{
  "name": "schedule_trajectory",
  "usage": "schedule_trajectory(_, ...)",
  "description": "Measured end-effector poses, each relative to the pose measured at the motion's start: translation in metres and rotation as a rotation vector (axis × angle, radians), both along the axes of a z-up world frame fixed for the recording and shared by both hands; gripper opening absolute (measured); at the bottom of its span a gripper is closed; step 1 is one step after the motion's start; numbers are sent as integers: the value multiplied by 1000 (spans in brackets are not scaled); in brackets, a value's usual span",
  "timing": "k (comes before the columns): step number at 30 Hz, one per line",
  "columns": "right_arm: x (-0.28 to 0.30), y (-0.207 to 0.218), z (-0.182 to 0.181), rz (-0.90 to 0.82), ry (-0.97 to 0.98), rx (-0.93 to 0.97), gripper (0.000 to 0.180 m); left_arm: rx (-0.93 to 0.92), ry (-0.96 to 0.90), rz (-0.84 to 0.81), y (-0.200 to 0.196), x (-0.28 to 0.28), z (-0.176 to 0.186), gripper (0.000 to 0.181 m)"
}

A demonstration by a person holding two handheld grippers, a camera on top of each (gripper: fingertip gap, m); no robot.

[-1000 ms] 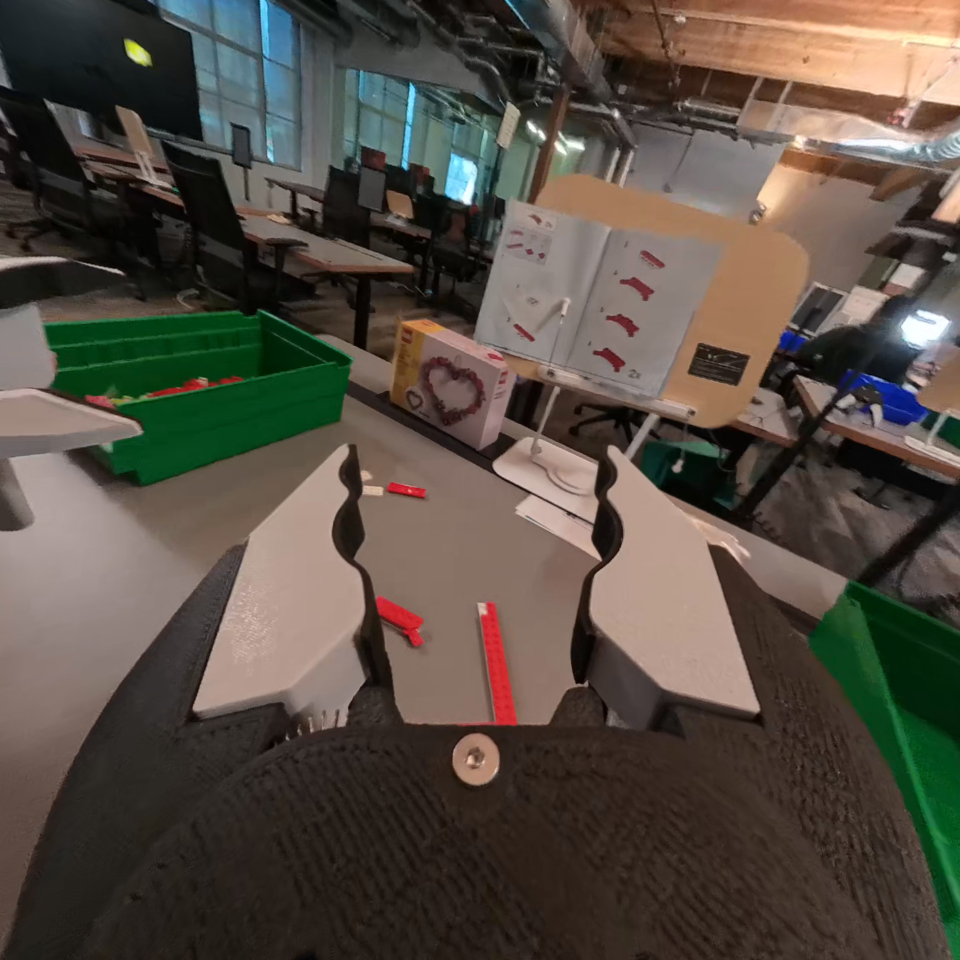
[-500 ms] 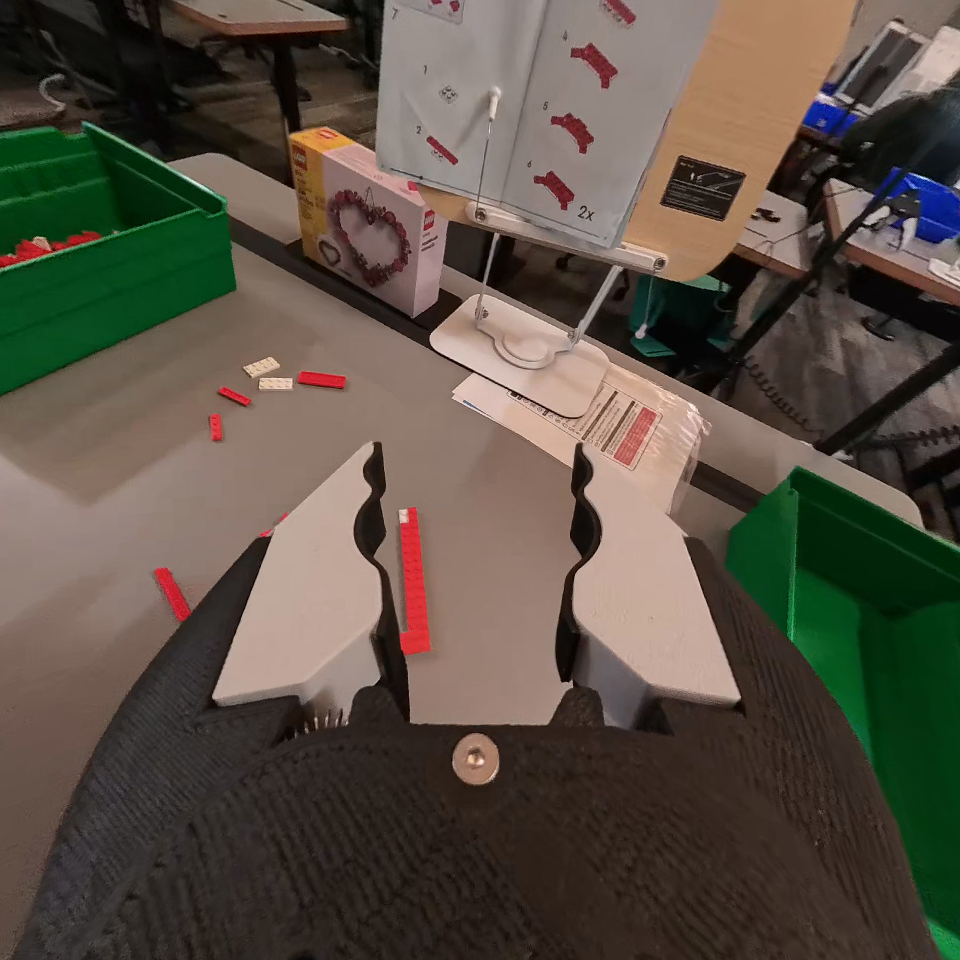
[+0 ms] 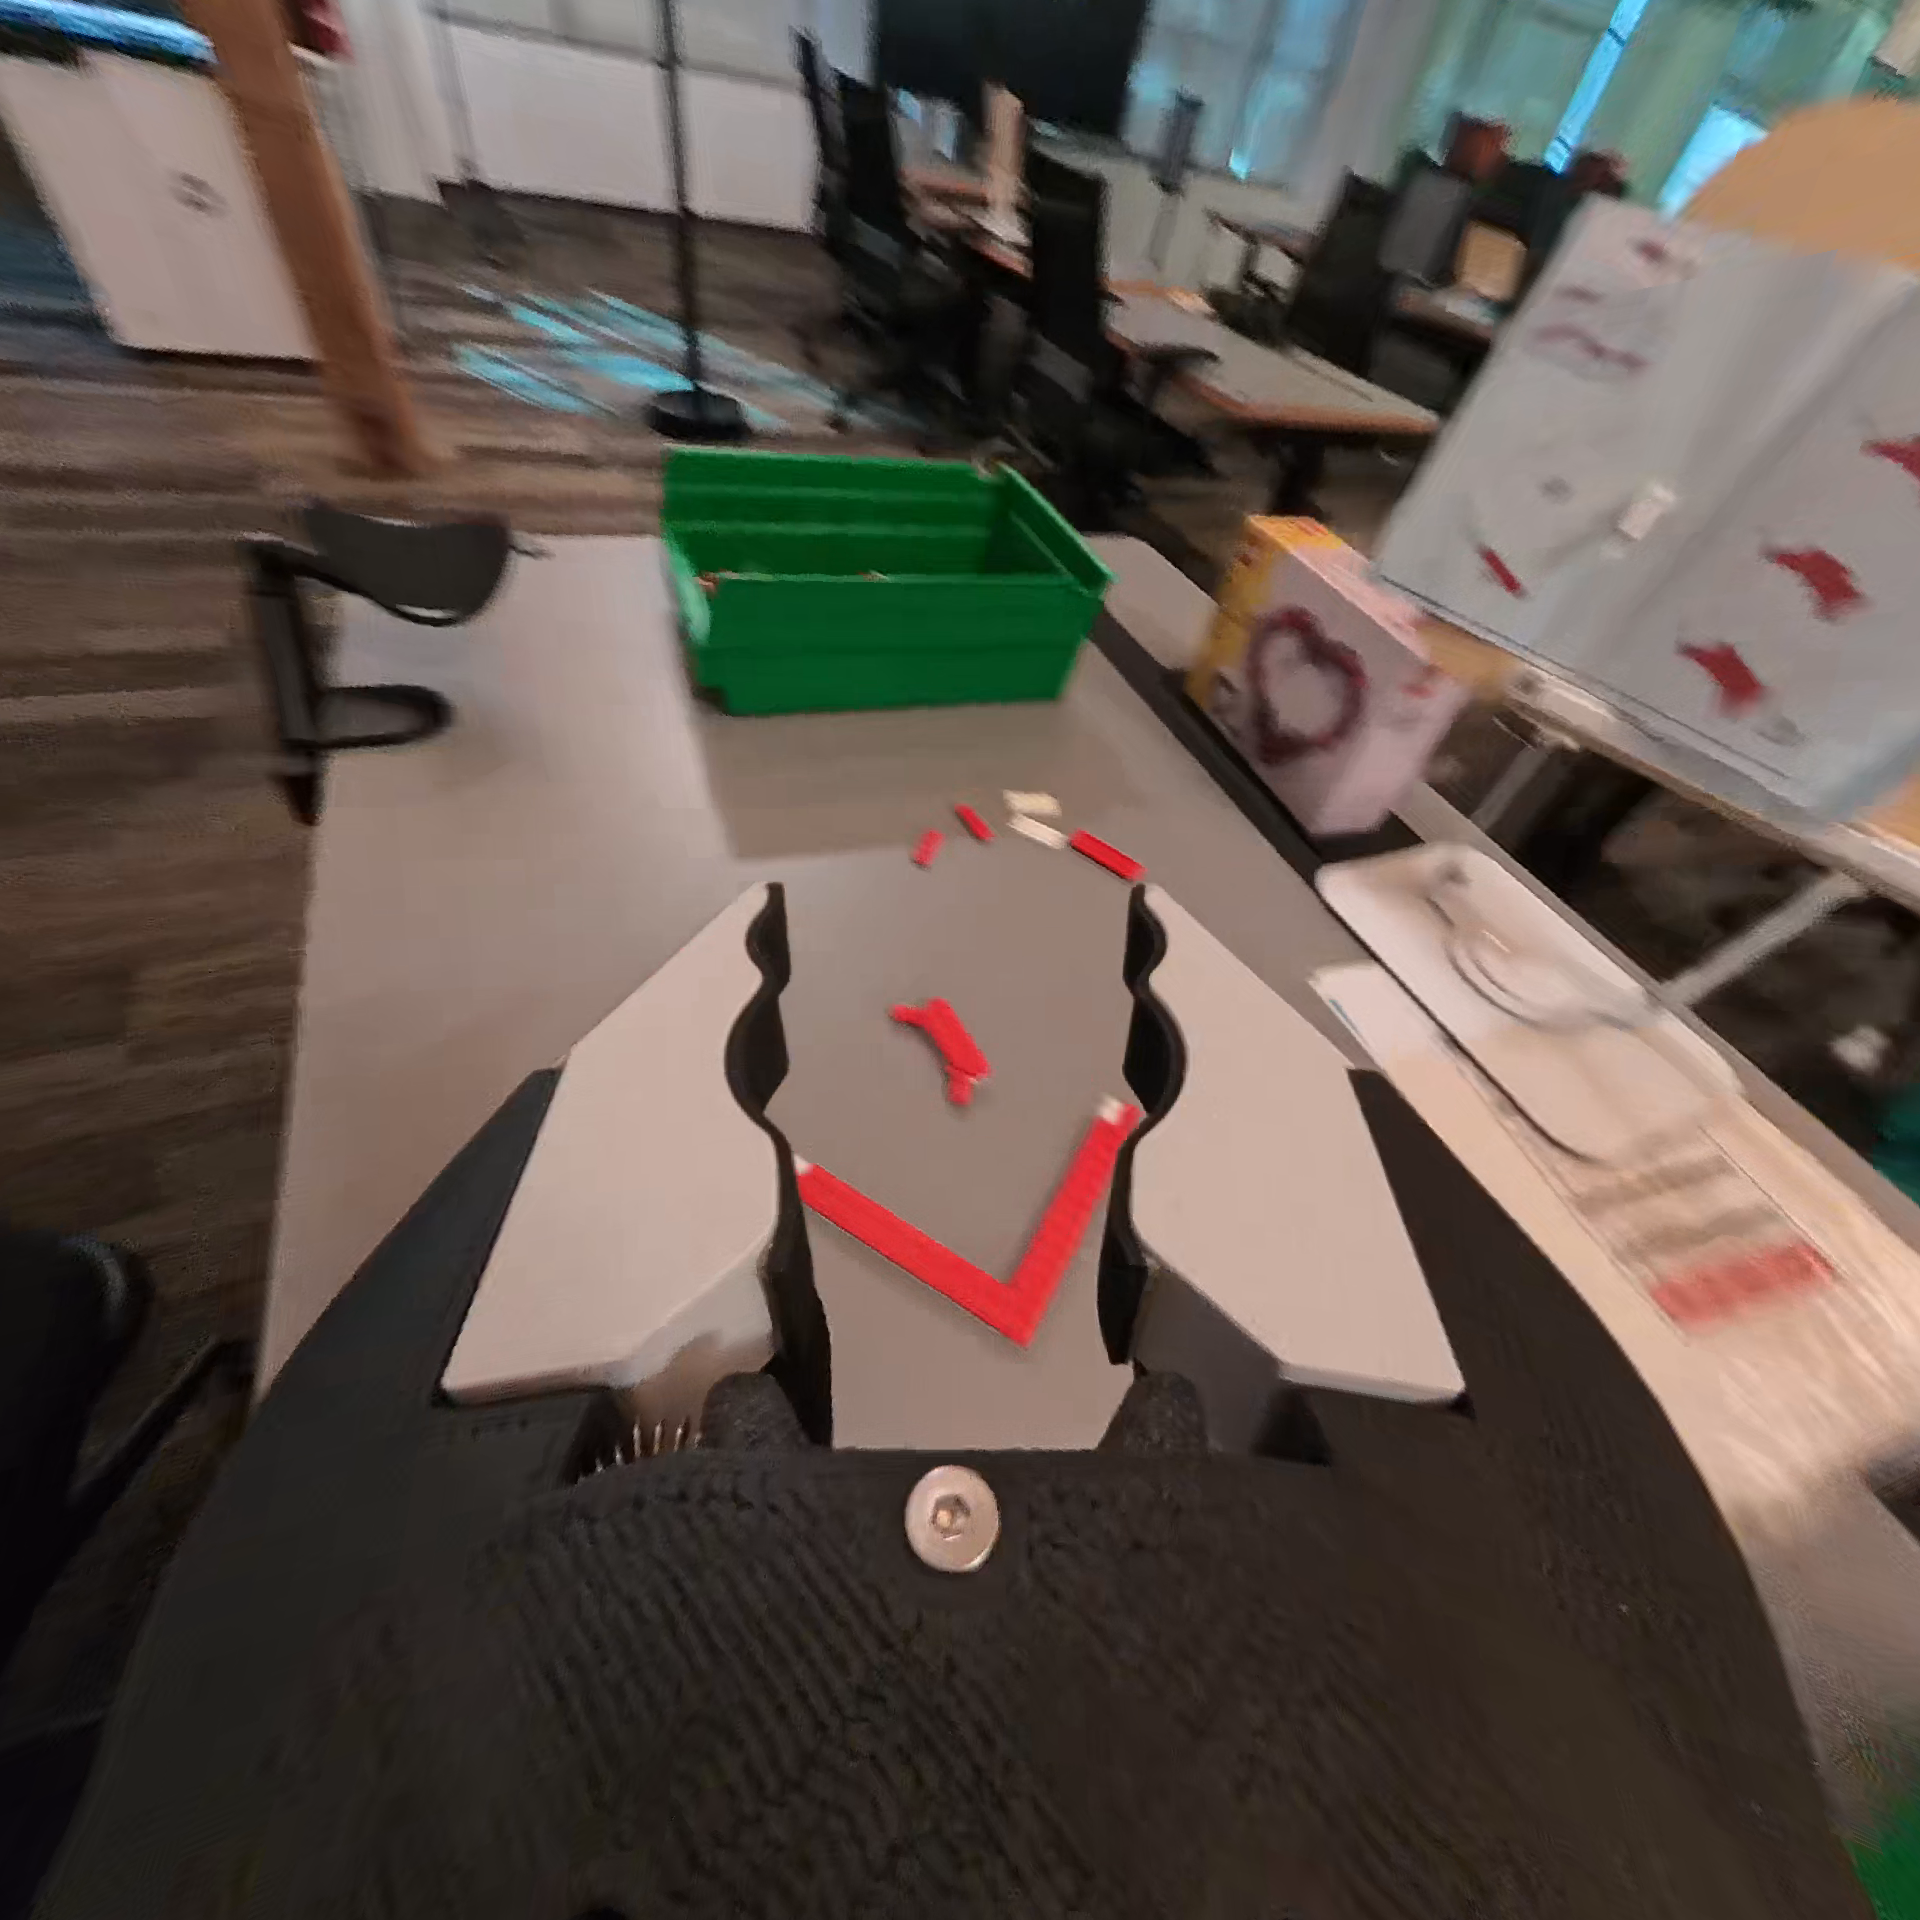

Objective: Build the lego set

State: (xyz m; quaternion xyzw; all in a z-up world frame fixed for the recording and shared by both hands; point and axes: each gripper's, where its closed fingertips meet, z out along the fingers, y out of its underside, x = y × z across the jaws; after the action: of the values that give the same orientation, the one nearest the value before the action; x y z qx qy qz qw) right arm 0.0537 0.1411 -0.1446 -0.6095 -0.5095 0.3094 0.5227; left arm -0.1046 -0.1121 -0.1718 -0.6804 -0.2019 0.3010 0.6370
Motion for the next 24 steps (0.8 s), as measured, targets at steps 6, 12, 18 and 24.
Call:
schedule_trajectory(6,-53,-120,-13,359,56,27,29,102,-99,289,-121,6,-58,24)
schedule_trajectory(12,-75,-280,-99,717,10,17,9,-62,-92,467,-188,-12,-161,0)
schedule_trajectory(18,-90,-369,-282,721,-179,-119,0,-113,-26,485,-224,-62,-218,0)
schedule_trajectory(24,-106,-347,-495,601,-465,-108,0,-314,90,357,-190,-117,-284,0)
